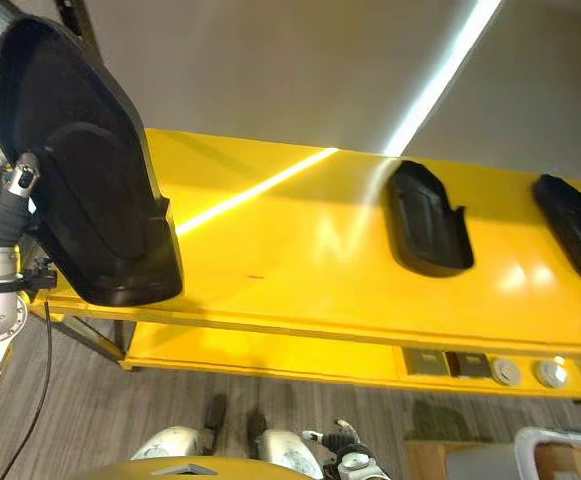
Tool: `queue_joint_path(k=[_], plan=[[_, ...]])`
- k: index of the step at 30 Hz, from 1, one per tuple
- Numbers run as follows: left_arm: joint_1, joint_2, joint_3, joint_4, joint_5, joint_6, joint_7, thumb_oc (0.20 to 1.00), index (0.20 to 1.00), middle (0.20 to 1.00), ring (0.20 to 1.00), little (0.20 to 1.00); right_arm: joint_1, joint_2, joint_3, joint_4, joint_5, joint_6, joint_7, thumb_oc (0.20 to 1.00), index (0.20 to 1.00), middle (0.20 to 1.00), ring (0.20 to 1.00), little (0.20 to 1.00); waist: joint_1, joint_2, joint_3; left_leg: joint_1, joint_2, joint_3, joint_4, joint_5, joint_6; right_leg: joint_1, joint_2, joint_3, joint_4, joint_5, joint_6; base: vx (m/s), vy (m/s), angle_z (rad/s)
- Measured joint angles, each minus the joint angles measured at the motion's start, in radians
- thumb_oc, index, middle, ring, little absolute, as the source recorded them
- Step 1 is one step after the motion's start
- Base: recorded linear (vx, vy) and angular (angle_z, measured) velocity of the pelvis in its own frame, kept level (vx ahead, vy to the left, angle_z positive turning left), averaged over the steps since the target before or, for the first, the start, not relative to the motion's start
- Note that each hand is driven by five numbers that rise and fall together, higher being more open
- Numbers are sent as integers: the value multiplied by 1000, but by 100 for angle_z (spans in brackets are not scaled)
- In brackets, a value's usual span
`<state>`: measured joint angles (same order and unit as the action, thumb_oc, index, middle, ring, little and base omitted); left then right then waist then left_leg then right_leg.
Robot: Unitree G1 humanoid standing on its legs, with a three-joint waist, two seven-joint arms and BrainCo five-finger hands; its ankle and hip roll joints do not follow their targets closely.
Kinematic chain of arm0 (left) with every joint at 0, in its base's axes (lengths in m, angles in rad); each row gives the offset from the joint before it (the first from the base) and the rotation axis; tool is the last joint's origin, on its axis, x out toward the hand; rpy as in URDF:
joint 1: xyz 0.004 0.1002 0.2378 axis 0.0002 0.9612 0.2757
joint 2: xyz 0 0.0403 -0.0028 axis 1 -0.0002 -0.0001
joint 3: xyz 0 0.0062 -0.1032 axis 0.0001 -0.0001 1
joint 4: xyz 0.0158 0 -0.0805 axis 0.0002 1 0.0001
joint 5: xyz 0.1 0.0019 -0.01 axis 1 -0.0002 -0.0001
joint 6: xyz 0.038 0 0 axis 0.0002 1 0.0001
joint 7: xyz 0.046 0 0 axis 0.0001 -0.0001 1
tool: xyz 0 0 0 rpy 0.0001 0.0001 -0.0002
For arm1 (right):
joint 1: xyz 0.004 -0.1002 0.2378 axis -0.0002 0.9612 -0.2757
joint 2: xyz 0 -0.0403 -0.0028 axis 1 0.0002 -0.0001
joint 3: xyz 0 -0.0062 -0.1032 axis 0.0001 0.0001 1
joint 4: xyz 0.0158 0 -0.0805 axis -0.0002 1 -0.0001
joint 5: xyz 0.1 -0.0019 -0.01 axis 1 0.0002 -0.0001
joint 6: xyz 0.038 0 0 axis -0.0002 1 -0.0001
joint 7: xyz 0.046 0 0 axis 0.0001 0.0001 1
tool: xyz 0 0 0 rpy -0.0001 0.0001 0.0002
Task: Move parts from the plastic box to the shelf.
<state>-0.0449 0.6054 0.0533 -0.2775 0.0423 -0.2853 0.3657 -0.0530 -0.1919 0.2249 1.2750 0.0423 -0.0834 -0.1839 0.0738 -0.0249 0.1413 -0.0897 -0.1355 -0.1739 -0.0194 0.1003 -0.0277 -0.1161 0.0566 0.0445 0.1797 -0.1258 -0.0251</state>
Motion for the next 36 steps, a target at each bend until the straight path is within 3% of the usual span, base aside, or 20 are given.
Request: queue_joint_path(k=[3,5,8,10,11,12,13,14,17,20,21,22,25,27,30,36], plan=[[61,-8,-12,-26,-1,0,1,200,200,200,200,200,9,-12,1,5,0,-1,0,1000,1000,1000,1000,1000,22,23,-13,-5,-11,-23,-3,3,1,26,-9,-24,-59,36,13,-11,-99,41],[85,-12,-17,-39,0,0,-3,200,200,200,200,200,12,-16,5,12,-1,-2,0,1000,1000,1000,1000,1000,17,31,-17,-10,-19,-62,-3,6,2,56,-22,-75,-123,61,16,-27,-24,50],[86,-13,-13,-41,-1,0,0,200,200,200,200,200,7,-19,-12,44,0,-2,-2,1000,1000,1000,1000,1000,23,37,-17,-10,-28,-109,-2,5,4,83,-22,-100,-161,102,11,-54,12,52],[88,1,-12,-53,-1,0,-3,200,200,200,200,200,-4,-16,-34,48,10,-2,-4,1000,1000,1000,1000,1000,20,33,-13,-16,-30,-112,37,-19,-26,84,-28,-102,-145,99,-1,-28,101,2],[85,5,-11,-59,-3,0,-8,200,200,200,200,200,-9,-16,-27,48,11,-2,-4,1000,1000,1000,1000,1000,13,28,-10,-30,-34,-109,74,-37,-13,85,-39,-93,-139,101,-14,48,155,-12],[72,12,-10,-61,-11,-1,-23,200,200,200,200,200,-16,-15,-13,46,12,-2,-4,1000,1000,1000,1000,1000,7,20,-3,-78,-44,-123,181,-98,8,95,-44,-86,-151,113,-12,47,67,-23],[64,23,-10,-62,-22,-1,-29,200,200,200,200,200,-23,-11,-12,38,12,-1,-3,1000,1000,1000,1000,1000,7,7,5,-93,-39,-144,225,-126,36,94,-52,-71,-153,115,-11,79,97,-29],[53,28,-16,-60,-44,-1,-51,200,200,200,200,200,-36,-12,-12,38,12,0,-1,1000,1000,1000,1000,1000,-20,7,7,-102,40,-159,226,-147,-4,102,-59,-58,-166,122,-5,45,63,-26],[50,27,-21,-61,-61,0,-95,200,200,200,200,200,-31,-30,-11,33,16,-1,-1,1000,1000,1000,1000,1000,-68,60,2,-51,156,-177,82,-106,-41,103,-55,-27,-179,127,28,-51,139,-31],[-25,34,-39,-46,-98,3,-113,200,200,200,200,200,-63,-49,43,39,29,2,2,1000,1000,1000,1000,1000,-64,100,2,-50,158,-123,-40,-23,-37,31,-88,38,-213,160,78,-115,92,-68],[-41,35,-48,-39,-103,5,-115,200,200,200,200,200,-69,-45,48,38,29,2,3,1000,1000,1000,1000,1000,-66,100,5,-51,152,-115,-51,-11,-36,27,-95,41,-222,166,81,-156,99,-44],[-129,16,-102,26,-130,25,-135,200,200,200,200,200,-89,-37,46,39,27,5,11,1000,1000,1000,1000,1000,-93,84,20,-75,109,-91,-59,16,-17,11,-142,57,-268,200,116,-141,72,-43],[-200,39,-163,112,-185,52,-162,200,200,200,200,200,-100,-25,47,41,19,6,24,1000,1000,1000,1000,1000,-96,58,32,-110,92,-53,-59,19,-13,-40,-161,83,-268,201,132,-99,38,-29],[-277,54,-199,217,-278,92,-185,200,200,200,200,200,-124,-28,48,40,8,22,34,1000,1000,1000,1000,1000,-102,55,63,-141,92,-42,-59,27,-13,-77,-160,85,-268,219,145,-82,13,-15],[-390,24,-275,354,-405,102,-191,200,200,200,200,200,-147,-34,68,40,7,23,45,1000,1000,1000,1000,1000,-108,60,92,-158,106,-39,-59,34,-22,-97,-151,88,-268,231,148,-40,-8,-7],[-424,16,-321,371,-463,136,-203,200,200,200,200,200,-185,-27,87,38,7,41,52,1000,1000,1000,1000,1000,-133,61,109,-158,138,-20,-59,36,-24,-108,-119,103,-262,245,132,-2,-13,-12]])
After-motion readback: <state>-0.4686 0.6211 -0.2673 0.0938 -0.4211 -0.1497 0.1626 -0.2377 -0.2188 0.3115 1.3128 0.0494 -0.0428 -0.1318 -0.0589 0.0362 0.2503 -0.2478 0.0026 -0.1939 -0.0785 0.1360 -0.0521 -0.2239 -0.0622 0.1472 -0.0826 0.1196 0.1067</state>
